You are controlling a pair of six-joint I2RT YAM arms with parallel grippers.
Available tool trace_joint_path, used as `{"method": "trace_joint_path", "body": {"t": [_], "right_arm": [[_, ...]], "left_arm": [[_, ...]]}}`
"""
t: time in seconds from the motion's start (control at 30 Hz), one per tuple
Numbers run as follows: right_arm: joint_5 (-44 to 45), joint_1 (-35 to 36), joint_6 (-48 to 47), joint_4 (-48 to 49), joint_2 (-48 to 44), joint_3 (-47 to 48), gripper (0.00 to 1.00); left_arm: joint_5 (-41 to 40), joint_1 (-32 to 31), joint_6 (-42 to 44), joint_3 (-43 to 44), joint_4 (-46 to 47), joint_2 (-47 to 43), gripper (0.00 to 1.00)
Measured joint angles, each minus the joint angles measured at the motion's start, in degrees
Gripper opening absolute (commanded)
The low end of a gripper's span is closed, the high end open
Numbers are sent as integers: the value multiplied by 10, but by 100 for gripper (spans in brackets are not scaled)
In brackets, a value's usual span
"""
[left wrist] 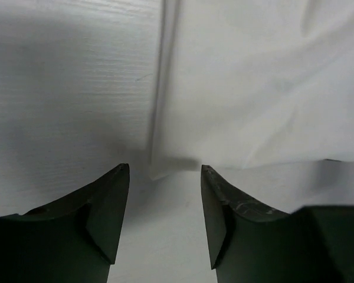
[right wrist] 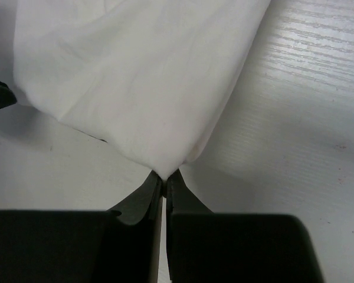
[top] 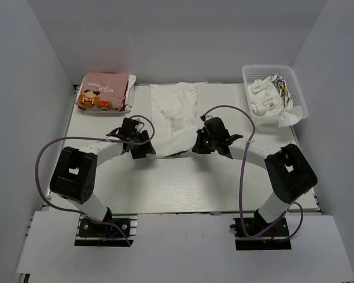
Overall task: Fold and stack the t-shirts
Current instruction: Grab one side of the 2/3 rectangular tshirt with both arms, then fold the long partially folded tshirt into a neat square
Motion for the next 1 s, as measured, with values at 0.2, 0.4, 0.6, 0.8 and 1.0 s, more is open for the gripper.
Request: {"method": "trace_joint_path", "body": {"t": [0.2,0.4,0.6,0.8,1.0], "right_arm": [[-1,0,-4,0,5,0,0],[0,0,-2,-1,7,0,0],[-3,2,5,-29,-20,-10,0],[-12,24,23,-98,-163,-43,0],[-22,52,39,-139,-292,-49,0]], "left_arm": [[5,2,3,10,7,42,26],[64,-4,7,0,37,61,0],[95,-12,9,-43,5,-20,0],[116,-23,2,-62,-46,-233,0],[142,-27,-7,-49,-99,-327,0]]}}
